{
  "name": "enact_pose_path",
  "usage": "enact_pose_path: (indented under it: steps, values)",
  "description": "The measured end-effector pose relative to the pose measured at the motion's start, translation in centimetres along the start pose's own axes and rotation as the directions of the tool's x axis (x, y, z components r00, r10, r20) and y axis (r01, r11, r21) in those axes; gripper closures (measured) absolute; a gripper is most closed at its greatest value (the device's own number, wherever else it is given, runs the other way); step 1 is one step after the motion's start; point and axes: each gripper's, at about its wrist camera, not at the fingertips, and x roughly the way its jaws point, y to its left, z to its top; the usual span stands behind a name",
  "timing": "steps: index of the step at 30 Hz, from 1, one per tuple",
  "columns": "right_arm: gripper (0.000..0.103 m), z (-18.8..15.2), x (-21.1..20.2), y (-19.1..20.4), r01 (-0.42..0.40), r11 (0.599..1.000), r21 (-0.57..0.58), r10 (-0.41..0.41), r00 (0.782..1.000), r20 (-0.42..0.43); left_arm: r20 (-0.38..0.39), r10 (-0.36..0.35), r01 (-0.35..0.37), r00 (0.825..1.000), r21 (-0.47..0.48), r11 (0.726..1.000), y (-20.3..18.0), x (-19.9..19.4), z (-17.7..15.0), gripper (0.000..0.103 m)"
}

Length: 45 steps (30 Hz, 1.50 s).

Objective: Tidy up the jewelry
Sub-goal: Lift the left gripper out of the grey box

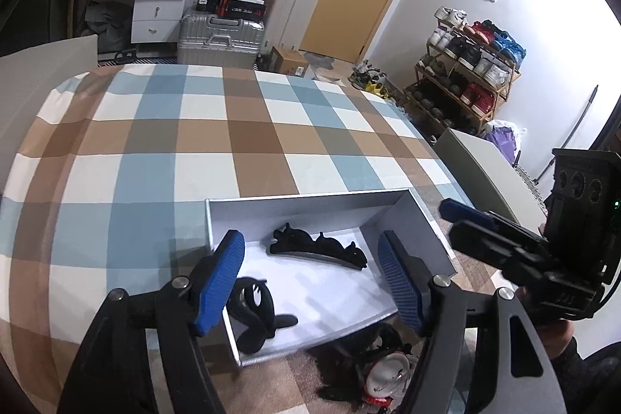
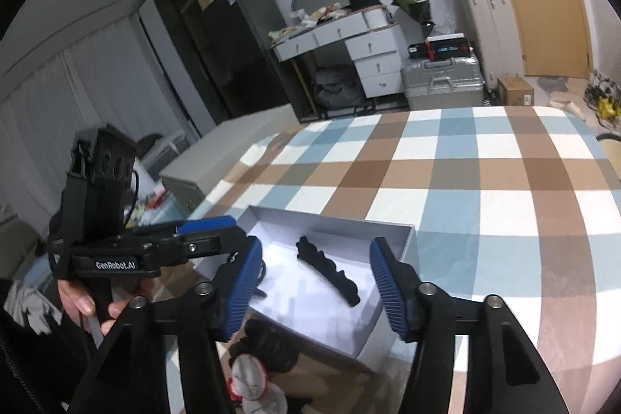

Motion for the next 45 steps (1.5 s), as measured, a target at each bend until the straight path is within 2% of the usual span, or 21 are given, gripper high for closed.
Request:
enact_pose_path:
  steps: [8,12,15,16,18,21,24,26,28,31,39,45]
  values:
    - [0.022,-1.2,-2.5,1.1,0.004,0.999,0.032,-0.006,0.999,0.053,0.023,0.028,-0.028,0.999,-0.011,1.000,0.2,-1.6,-1.5,0.036]
    - [0.015,-1.8,-3.5,1.8,-0.001,0.999,0.042,-0.002,0.997,0.078,0.042,0.074,-0.074,0.996,-0.008,0.997,-0.1,-2.3,-1.9,0.035]
    - [0.008,-2.4,-4.2,2.4,0.002,0.999,0.043,-0.006,0.996,0.091,0.072,0.129,-0.128,0.989,-0.022,0.992,-0.6,-2.8,-2.2,0.023]
    - [0.006,-2.6,-4.5,2.7,0.006,0.999,0.040,-0.010,0.995,0.099,0.082,0.140,-0.139,0.987,-0.023,0.990,-0.6,-2.9,-2.2,0.022]
    - [0.001,-3.0,-5.0,3.4,0.008,1.000,0.022,-0.011,0.993,0.120,0.105,0.170,-0.170,0.980,-0.015,0.985,-1.0,-3.3,-2.5,0.022]
    - [0.000,-3.4,-5.8,4.4,0.022,1.000,0.003,-0.022,0.989,0.146,0.138,0.235,-0.236,0.962,-0.013,0.972,-1.3,-4.0,-2.8,0.020]
    - [0.000,-3.9,-6.5,5.2,0.038,0.999,-0.015,-0.035,0.984,0.174,0.171,0.301,-0.300,0.938,-0.030,0.953,-1.4,-4.7,-3.4,0.011]
    - [0.000,-4.2,-6.6,5.7,0.040,0.999,-0.020,-0.036,0.985,0.170,0.199,0.315,-0.311,0.928,-0.053,0.949,-1.4,-5.1,-3.9,0.010]
    - [0.000,-4.7,-6.5,6.0,0.045,0.999,-0.019,-0.041,0.986,0.163,0.211,0.323,-0.318,0.923,-0.056,0.946,-1.5,-5.5,-4.4,0.003]
    - [0.000,-5.6,-6.4,6.5,0.064,0.998,-0.027,-0.059,0.985,0.161,0.241,0.345,-0.343,0.907,-0.050,0.938,-1.5,-6.2,-5.3,0.002]
    - [0.000,-7.4,-5.0,6.5,0.091,0.996,-0.008,-0.090,0.993,0.082,0.199,0.302,-0.301,0.932,-0.035,0.953,-1.0,-6.4,-7.1,0.002]
    - [0.000,-8.0,-3.3,6.5,0.116,0.993,-0.010,-0.116,0.993,0.008,0.208,0.320,-0.315,0.924,-0.056,0.947,-0.6,-6.9,-8.0,0.002]
